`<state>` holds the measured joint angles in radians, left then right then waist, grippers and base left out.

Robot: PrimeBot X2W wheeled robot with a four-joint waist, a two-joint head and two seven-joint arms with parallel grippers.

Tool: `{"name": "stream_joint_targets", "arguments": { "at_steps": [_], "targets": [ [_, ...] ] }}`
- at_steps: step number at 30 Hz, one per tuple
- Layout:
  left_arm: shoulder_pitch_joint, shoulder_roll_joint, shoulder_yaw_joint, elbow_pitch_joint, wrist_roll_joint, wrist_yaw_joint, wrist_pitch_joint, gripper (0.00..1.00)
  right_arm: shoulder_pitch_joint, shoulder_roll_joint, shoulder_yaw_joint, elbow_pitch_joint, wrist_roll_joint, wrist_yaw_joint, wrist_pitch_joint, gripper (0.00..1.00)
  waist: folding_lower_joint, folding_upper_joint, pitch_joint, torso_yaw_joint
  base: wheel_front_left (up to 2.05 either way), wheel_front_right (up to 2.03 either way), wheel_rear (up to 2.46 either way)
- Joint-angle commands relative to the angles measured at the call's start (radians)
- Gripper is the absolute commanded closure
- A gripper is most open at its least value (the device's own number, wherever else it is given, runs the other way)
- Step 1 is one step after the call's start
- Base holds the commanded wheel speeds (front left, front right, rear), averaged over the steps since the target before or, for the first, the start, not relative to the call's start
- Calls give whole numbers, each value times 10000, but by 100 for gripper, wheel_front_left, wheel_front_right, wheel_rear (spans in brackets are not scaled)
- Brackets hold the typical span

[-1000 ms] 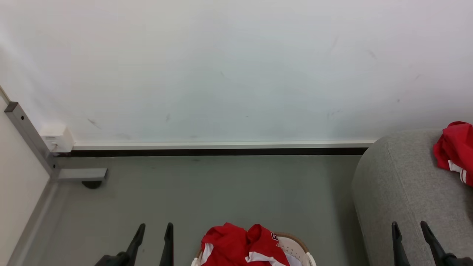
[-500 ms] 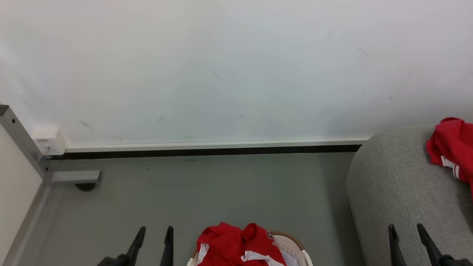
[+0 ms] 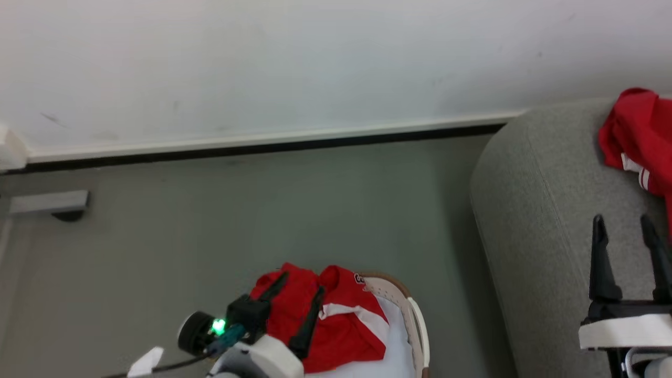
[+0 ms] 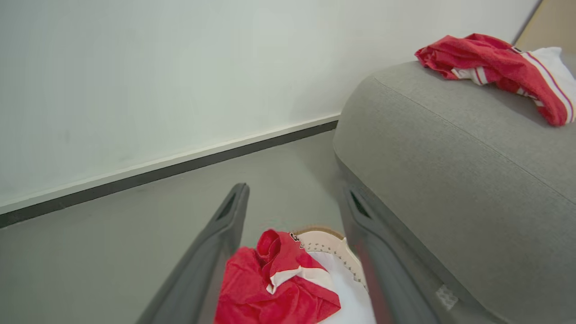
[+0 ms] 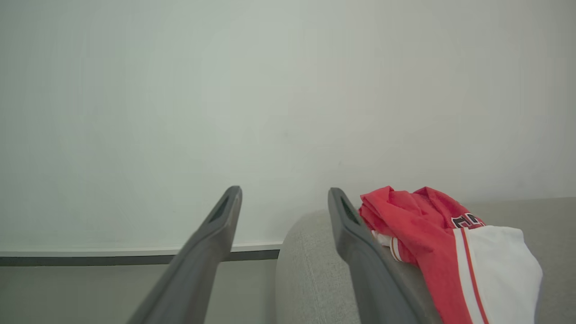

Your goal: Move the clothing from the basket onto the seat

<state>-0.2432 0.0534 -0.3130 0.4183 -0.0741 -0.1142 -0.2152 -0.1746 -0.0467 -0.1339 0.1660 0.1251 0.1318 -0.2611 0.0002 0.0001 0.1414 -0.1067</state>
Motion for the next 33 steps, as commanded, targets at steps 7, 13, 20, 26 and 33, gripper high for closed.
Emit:
{"name": "stream_joint_targets", "arguments": {
  "at_steps": [7,13,20,26,33],
  "targets": [
    [-2011,227,-1154,2037,723,-129,944,0,-1158,-18,-235,-684,316,-22,-18,0,-2,-1,2686,-1412,0,0,0],
    [-3133,537,-1828,3784,1083,-156,1543,0,-1657,-21,-97,-1187,556,-22,-18,0,-2,-1,4180,-1961,0,0,0],
    [-3913,839,-2328,5045,1071,-142,1830,0,-2133,-15,103,-1674,929,-23,-18,0,-2,-1,5504,-2381,0,0,0],
    [-4848,1342,-2687,5748,1339,-138,1939,0,-2568,-16,404,-2236,1239,-23,-18,0,-2,-1,6675,-2675,0,0,0],
    [-5789,1865,-2899,6329,1748,304,1955,0,-2743,-16,801,-2678,1600,-24,-18,0,-2,-1,7478,-2992,0,0,0]
  ]
}}
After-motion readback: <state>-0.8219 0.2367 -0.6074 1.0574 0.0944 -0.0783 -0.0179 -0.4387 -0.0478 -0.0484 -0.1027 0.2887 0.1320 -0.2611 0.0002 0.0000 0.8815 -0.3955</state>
